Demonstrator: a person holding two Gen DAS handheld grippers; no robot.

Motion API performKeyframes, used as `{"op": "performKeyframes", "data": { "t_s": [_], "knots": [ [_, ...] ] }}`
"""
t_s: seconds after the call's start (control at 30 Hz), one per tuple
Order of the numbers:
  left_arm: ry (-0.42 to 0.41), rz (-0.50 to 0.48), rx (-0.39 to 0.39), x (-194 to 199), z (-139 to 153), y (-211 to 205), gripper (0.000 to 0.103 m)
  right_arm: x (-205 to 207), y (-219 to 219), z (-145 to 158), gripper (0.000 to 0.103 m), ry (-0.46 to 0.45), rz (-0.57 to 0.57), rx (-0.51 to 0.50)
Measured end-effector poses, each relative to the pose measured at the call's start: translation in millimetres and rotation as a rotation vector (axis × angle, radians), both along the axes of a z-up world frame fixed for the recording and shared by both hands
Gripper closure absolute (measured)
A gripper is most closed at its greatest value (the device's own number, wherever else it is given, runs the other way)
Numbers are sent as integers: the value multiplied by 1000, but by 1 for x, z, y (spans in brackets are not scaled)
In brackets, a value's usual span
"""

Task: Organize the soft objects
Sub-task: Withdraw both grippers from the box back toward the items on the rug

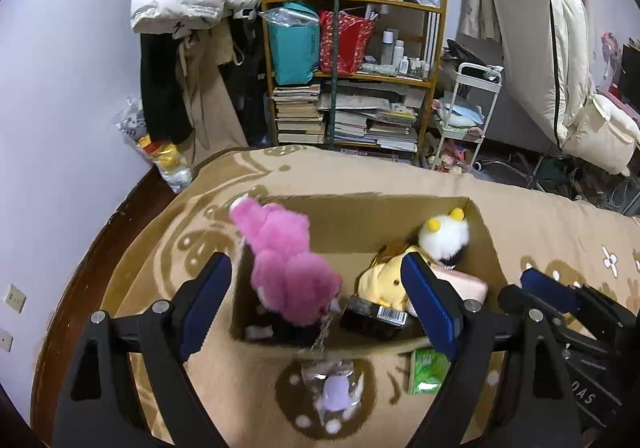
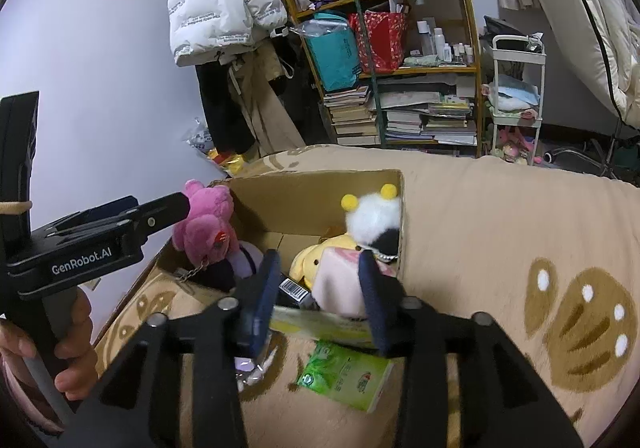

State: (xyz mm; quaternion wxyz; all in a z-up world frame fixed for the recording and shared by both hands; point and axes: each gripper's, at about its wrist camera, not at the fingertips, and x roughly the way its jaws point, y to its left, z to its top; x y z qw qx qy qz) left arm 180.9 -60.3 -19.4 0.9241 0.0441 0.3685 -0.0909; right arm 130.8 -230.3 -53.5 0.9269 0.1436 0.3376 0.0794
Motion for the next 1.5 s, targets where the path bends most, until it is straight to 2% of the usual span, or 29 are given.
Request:
{"op": "performKeyframes", "data": {
  "t_s": [0.1,0.17,0.3,0.37,0.43,0.67,0.93,1.13,1.4,1.5],
  "knots": [
    [14,6,5,-11,0,10,10,-8,4,3,54,2,1,-9],
    [3,8,21,-22,1,17,9,-15,6,6,36,-4,-1,-11],
    [9,19,36,-40,-2,29,8,-30,11,10,21,-19,-1,-28],
    [20,37,29,-47,-6,36,8,-38,14,11,6,-25,-6,-41],
    [15,61,31,-54,-9,41,8,-47,17,12,2,-37,-19,-55],
    [35,51,37,-73,-18,47,7,-66,24,17,1,-37,-33,-81],
    [56,42,52,-80,-27,48,7,-74,27,9,0,-8,-39,-101],
    [81,42,58,-77,-36,47,7,-72,30,0,0,-5,-52,-135],
    [101,45,72,-73,-49,46,7,-60,21,-19,0,62,-116,-127],
    [120,40,64,-70,-55,45,7,-56,22,-25,0,81,-125,-154]
  ]
}}
